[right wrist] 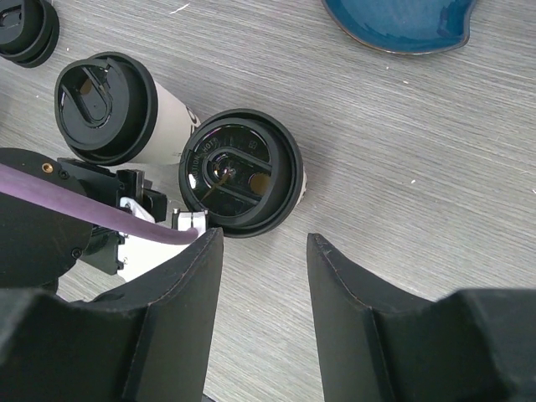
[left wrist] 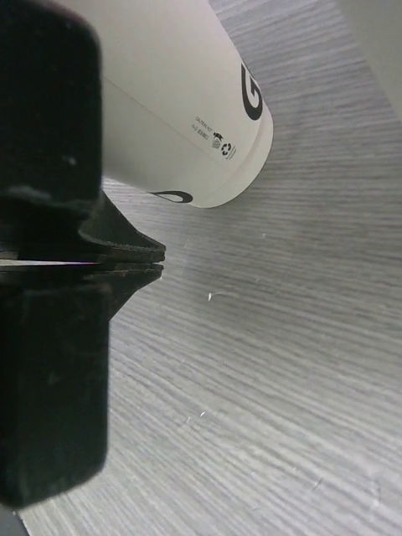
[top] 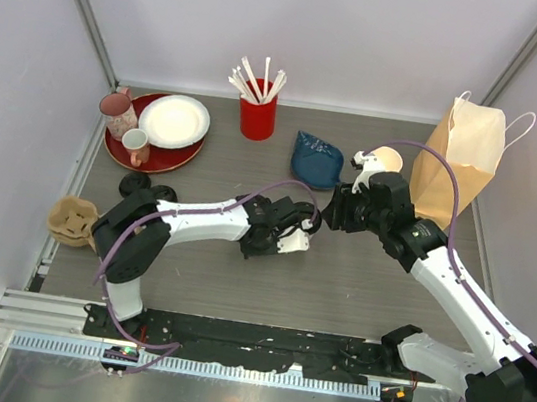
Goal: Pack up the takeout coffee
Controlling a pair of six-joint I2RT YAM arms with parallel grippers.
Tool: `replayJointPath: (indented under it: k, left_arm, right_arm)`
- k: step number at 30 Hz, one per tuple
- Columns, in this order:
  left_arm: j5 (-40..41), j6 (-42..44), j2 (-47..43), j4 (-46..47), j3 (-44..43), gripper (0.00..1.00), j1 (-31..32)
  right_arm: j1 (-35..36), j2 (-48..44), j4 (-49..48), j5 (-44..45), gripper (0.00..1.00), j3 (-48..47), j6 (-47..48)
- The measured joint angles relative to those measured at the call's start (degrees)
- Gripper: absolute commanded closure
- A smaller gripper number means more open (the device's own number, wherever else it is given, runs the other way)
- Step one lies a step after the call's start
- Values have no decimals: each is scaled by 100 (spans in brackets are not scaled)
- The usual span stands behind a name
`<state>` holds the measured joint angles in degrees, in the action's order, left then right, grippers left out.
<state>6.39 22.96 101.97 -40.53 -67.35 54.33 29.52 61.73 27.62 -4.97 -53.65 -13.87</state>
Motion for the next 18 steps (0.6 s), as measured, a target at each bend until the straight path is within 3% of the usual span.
replayJointPath:
  k: [18]
  left_arm:
    - [450,258,140,804,133,100,-313]
  right_arm:
    - [0,-2,81,42,50,0,24]
